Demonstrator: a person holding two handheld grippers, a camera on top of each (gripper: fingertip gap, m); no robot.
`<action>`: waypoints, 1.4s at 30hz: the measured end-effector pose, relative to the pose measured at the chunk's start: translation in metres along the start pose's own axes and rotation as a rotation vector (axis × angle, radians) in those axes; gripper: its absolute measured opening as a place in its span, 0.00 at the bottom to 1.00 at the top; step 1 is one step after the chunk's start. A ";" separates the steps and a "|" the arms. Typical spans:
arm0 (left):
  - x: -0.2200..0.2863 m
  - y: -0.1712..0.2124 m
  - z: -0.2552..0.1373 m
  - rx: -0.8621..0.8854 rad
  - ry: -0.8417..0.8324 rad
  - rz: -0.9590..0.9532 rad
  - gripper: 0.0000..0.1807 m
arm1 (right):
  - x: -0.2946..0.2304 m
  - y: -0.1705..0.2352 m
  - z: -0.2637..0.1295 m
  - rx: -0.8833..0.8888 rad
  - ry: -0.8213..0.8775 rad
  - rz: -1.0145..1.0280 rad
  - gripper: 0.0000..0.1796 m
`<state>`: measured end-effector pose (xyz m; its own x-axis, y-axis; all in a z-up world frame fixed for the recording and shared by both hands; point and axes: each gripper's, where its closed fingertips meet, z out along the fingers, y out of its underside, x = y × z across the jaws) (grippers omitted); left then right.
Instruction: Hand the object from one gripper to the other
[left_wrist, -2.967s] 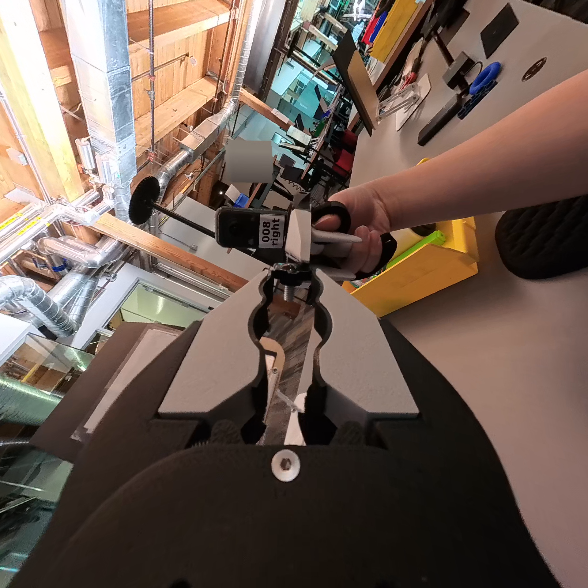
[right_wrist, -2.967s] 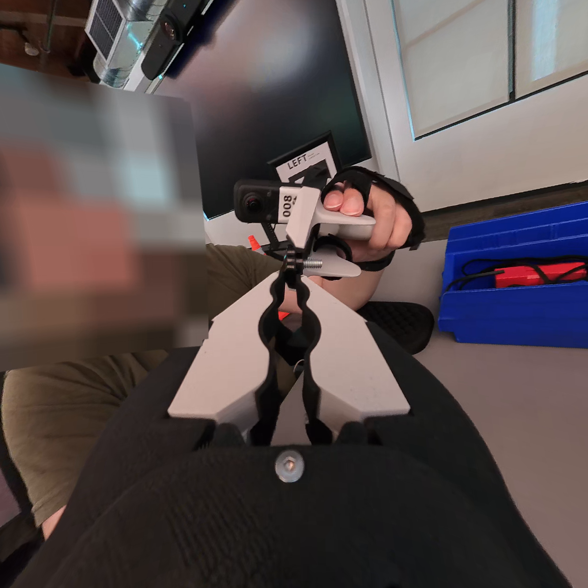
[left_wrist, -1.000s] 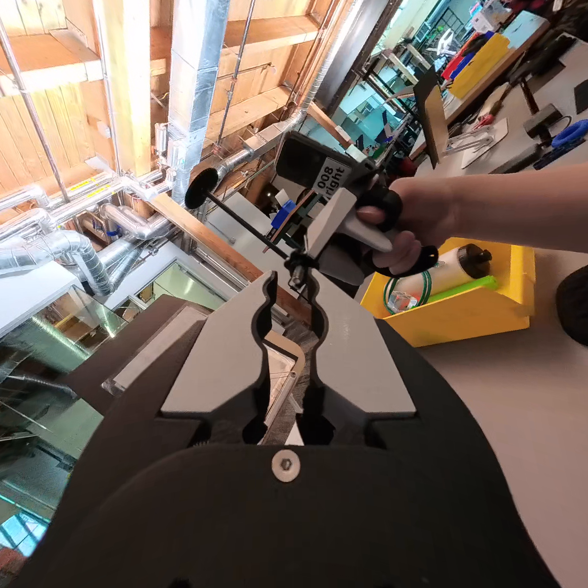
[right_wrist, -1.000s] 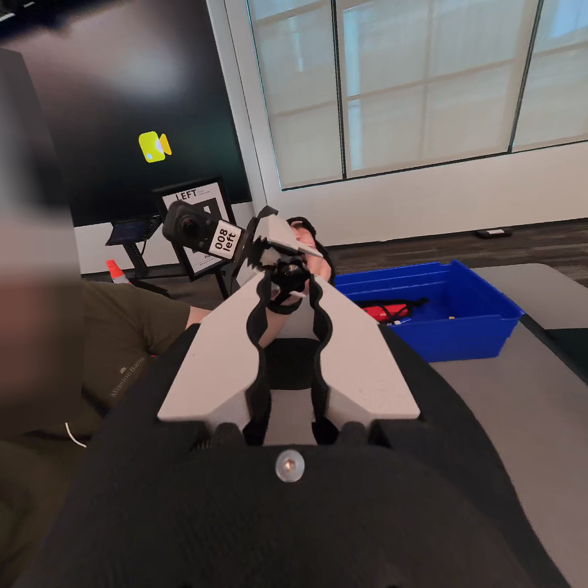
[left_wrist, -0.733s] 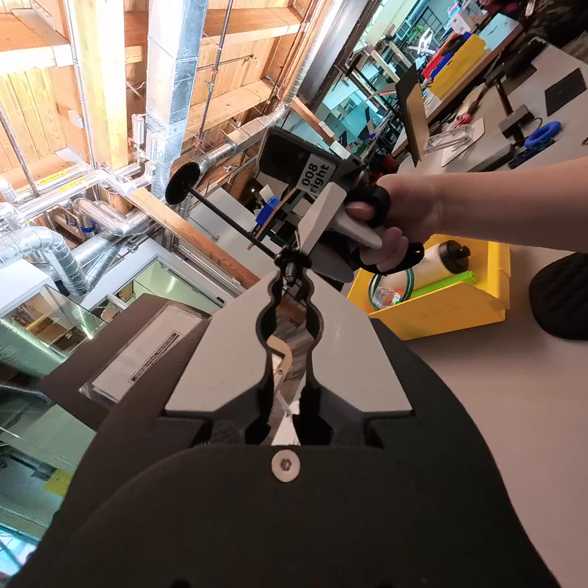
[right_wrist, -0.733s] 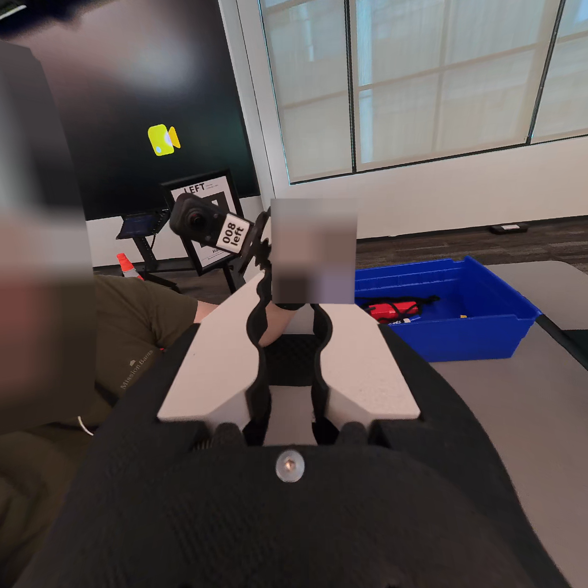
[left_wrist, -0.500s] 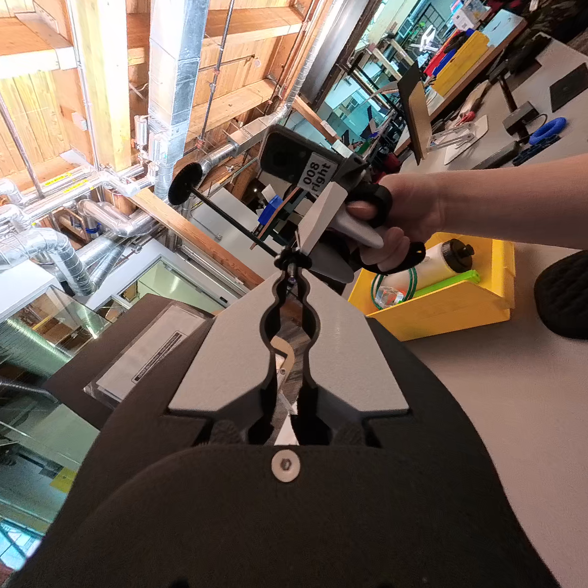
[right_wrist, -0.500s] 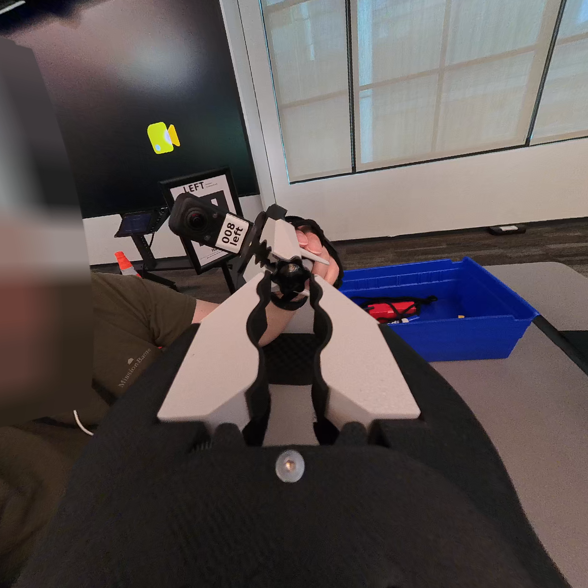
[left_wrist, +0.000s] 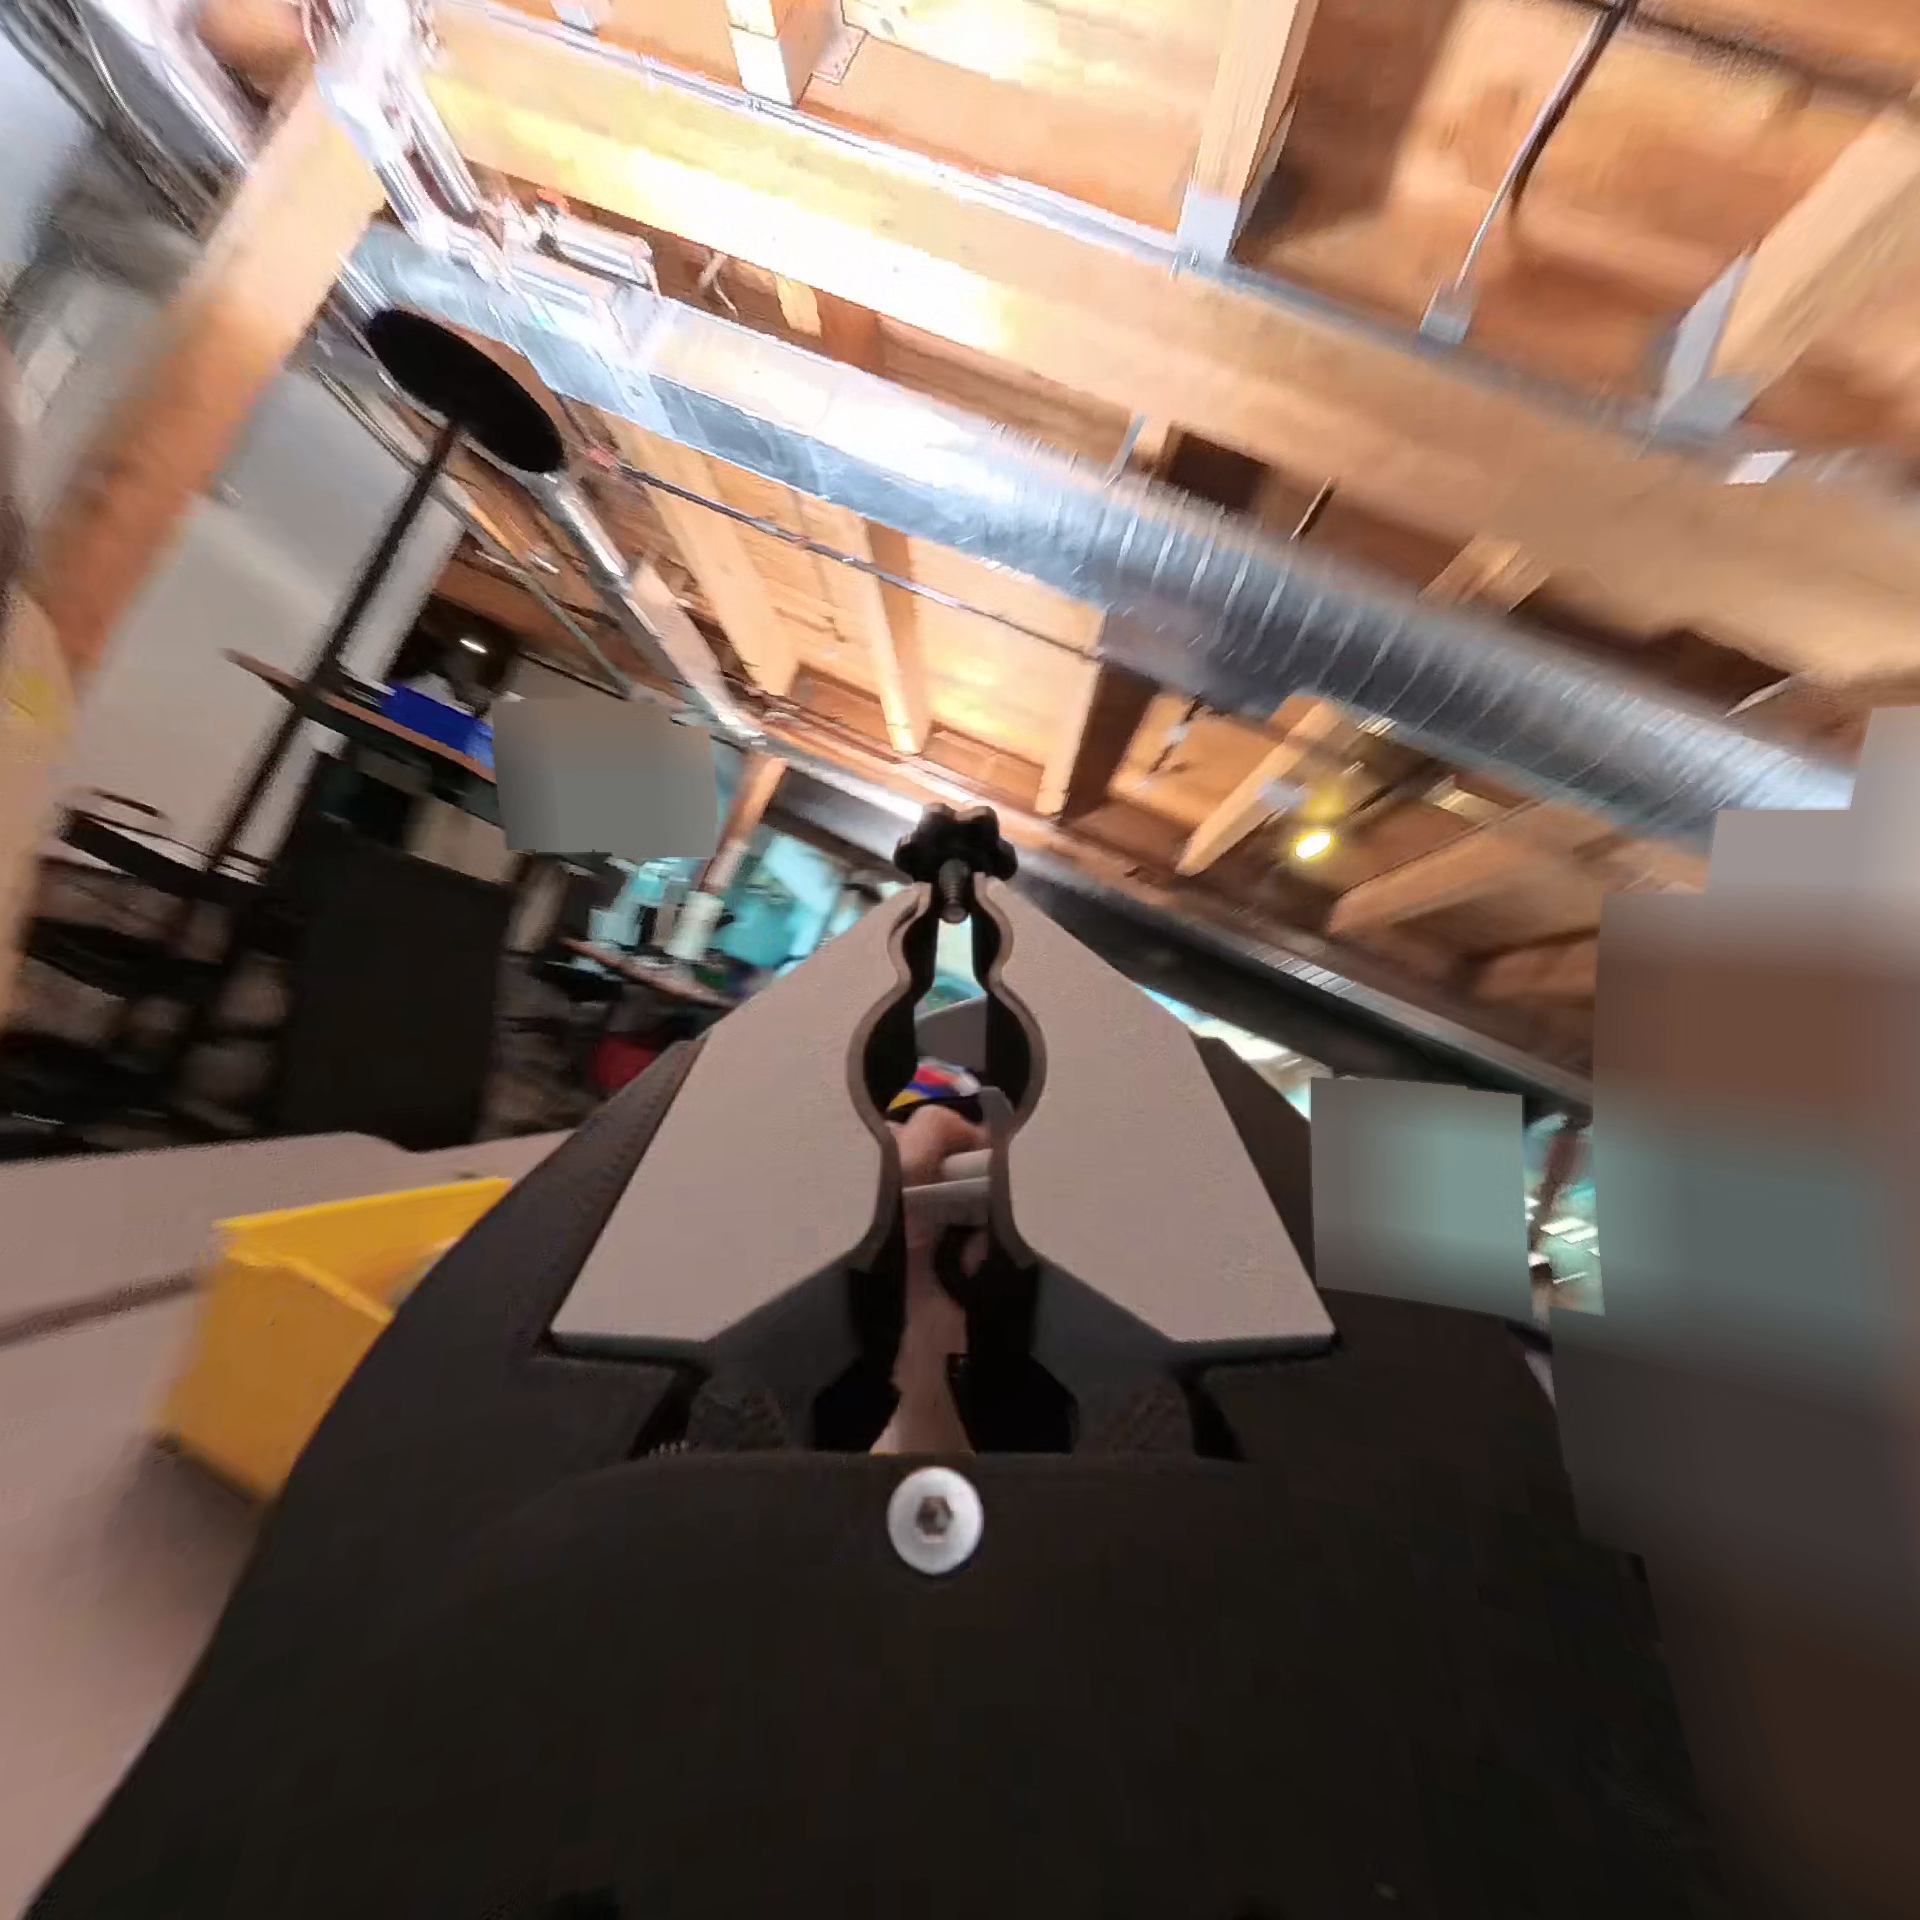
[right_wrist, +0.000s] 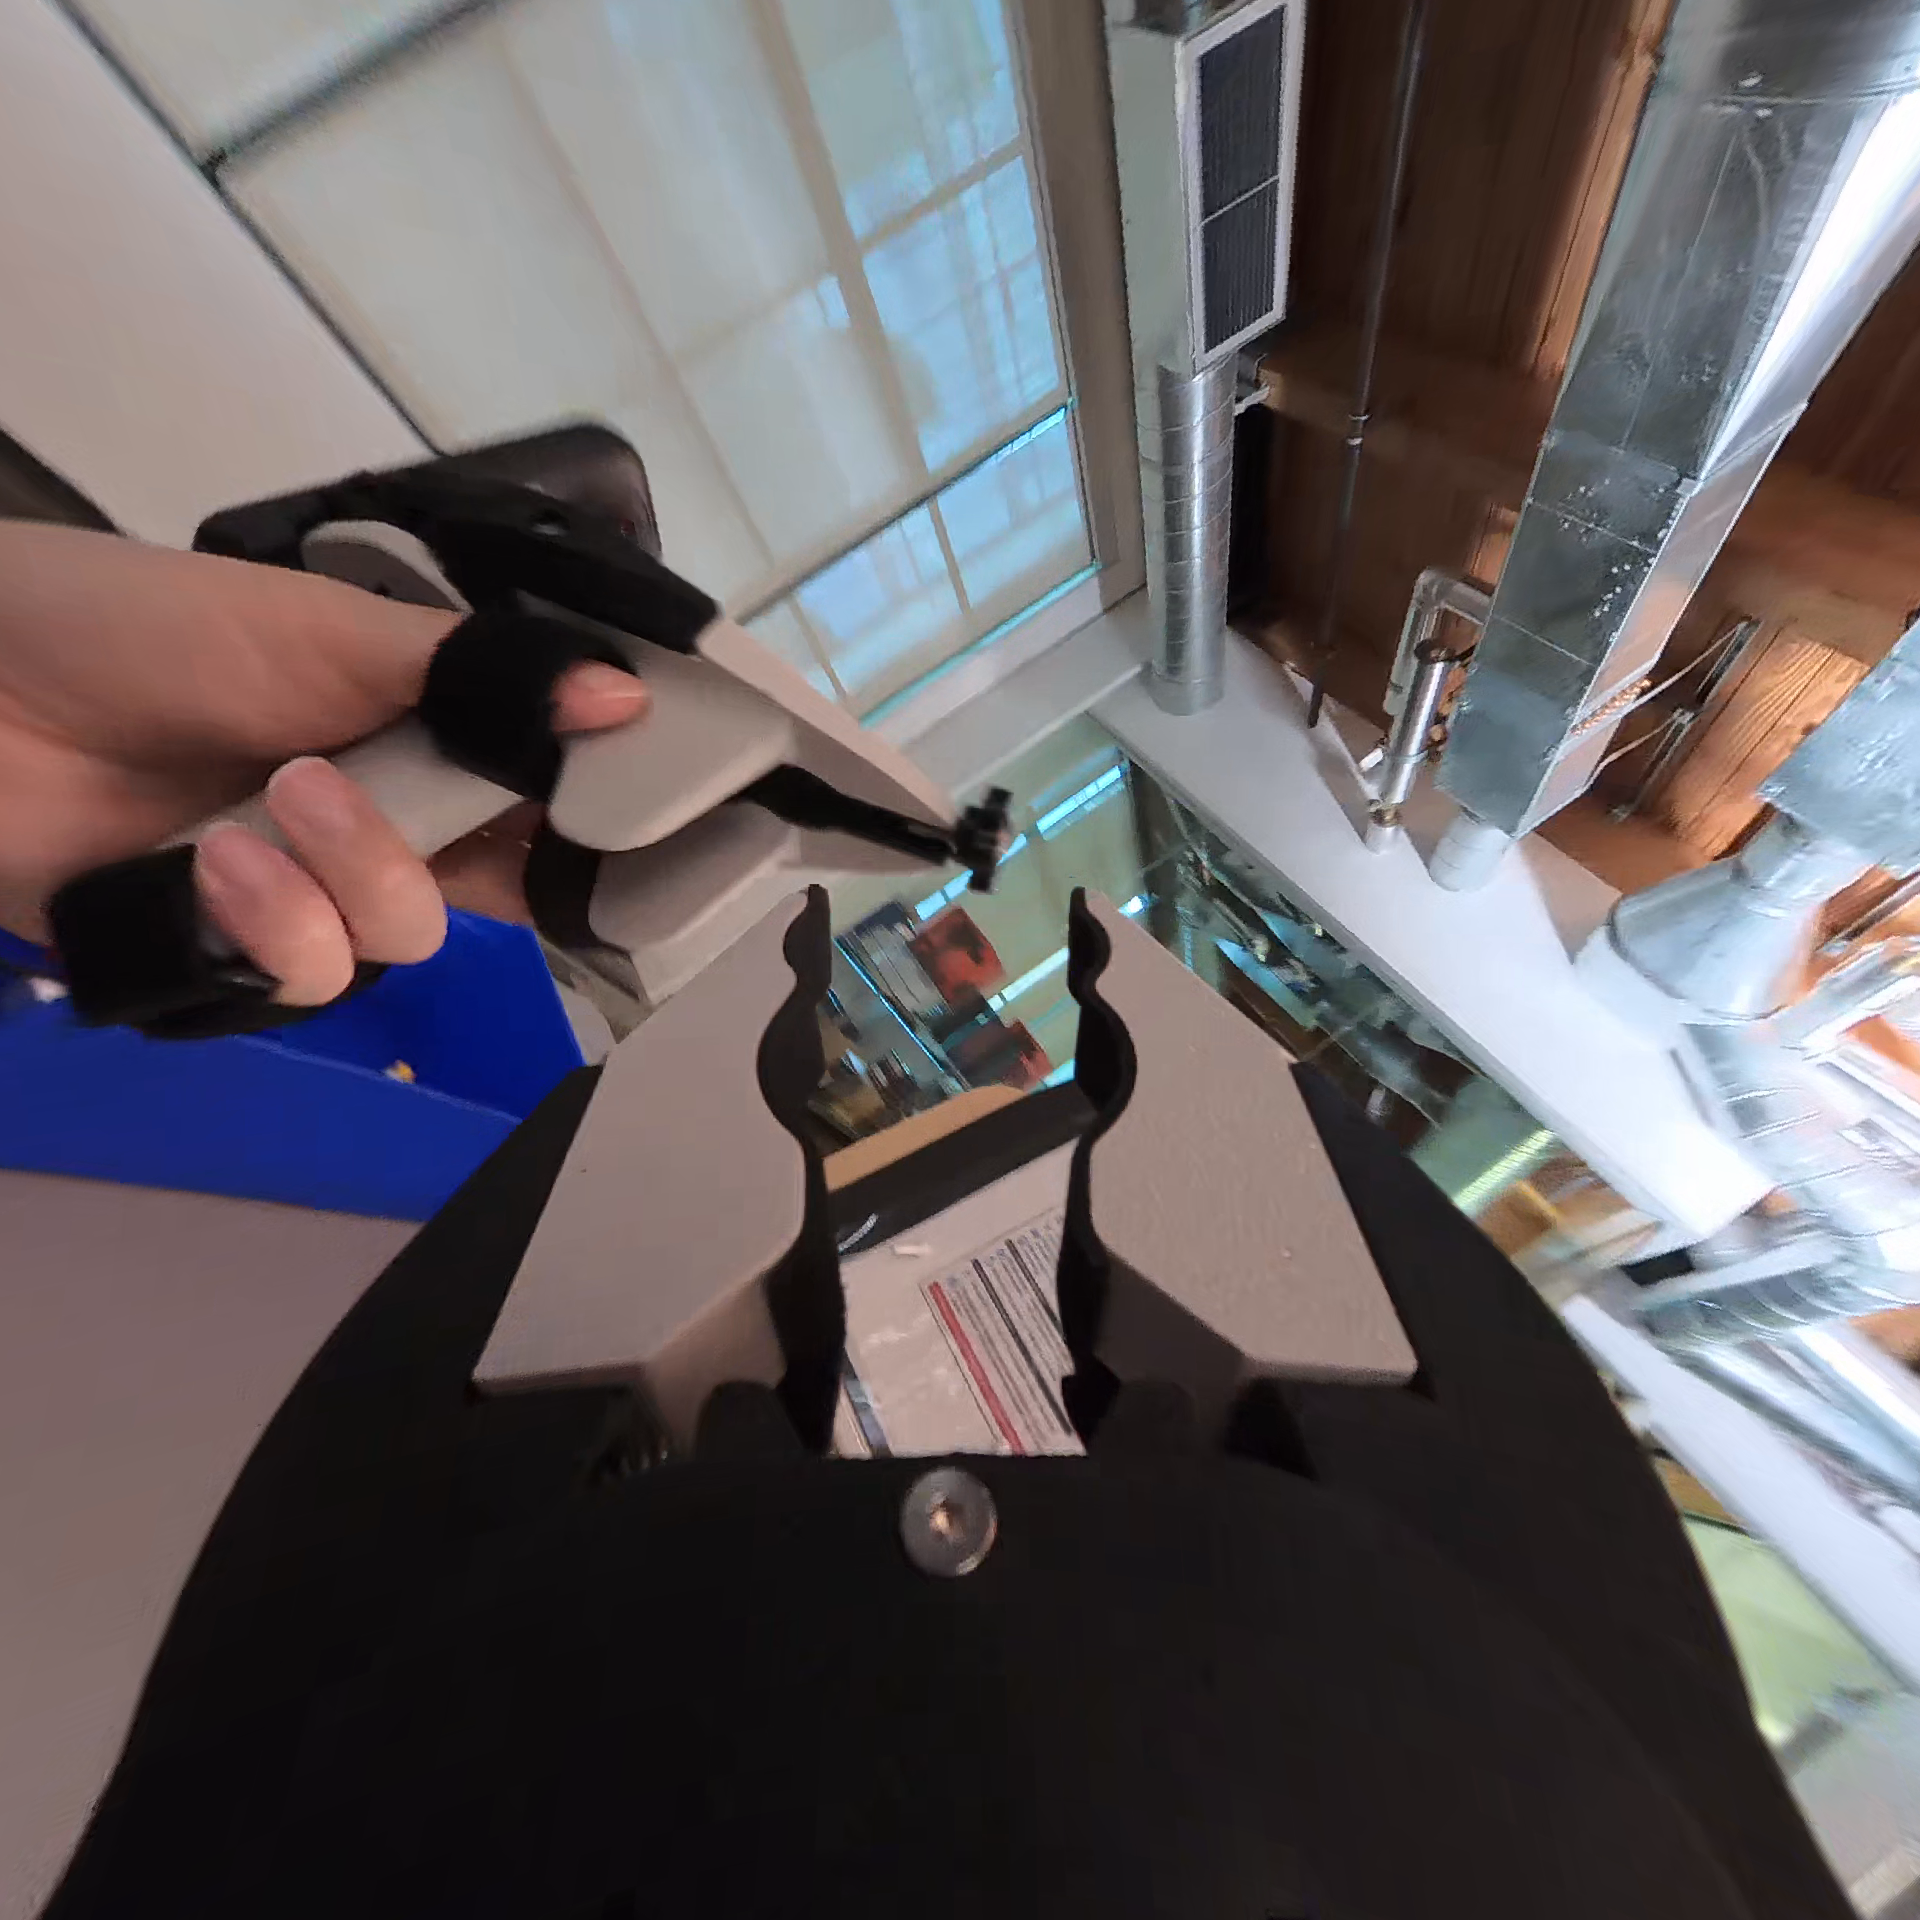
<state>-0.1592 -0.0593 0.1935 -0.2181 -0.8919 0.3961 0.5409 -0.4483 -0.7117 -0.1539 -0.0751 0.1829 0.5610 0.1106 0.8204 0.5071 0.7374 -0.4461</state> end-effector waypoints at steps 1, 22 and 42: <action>0.000 0.001 0.000 0.014 0.027 -0.090 0.02 | -0.002 0.000 0.002 -0.021 0.011 -0.022 0.25; -0.003 0.022 0.005 0.045 0.168 -0.533 0.02 | -0.001 0.006 0.007 -0.128 0.033 -0.051 0.14; 0.000 0.009 0.005 0.060 0.158 -0.372 0.24 | 0.029 0.025 -0.005 -0.274 0.100 -0.167 0.12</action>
<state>-0.1502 -0.0631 0.1896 -0.5276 -0.6696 0.5228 0.4469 -0.7421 -0.4995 -0.1217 -0.0572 0.1940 0.5100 -0.0722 0.8571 0.7465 0.5322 -0.3994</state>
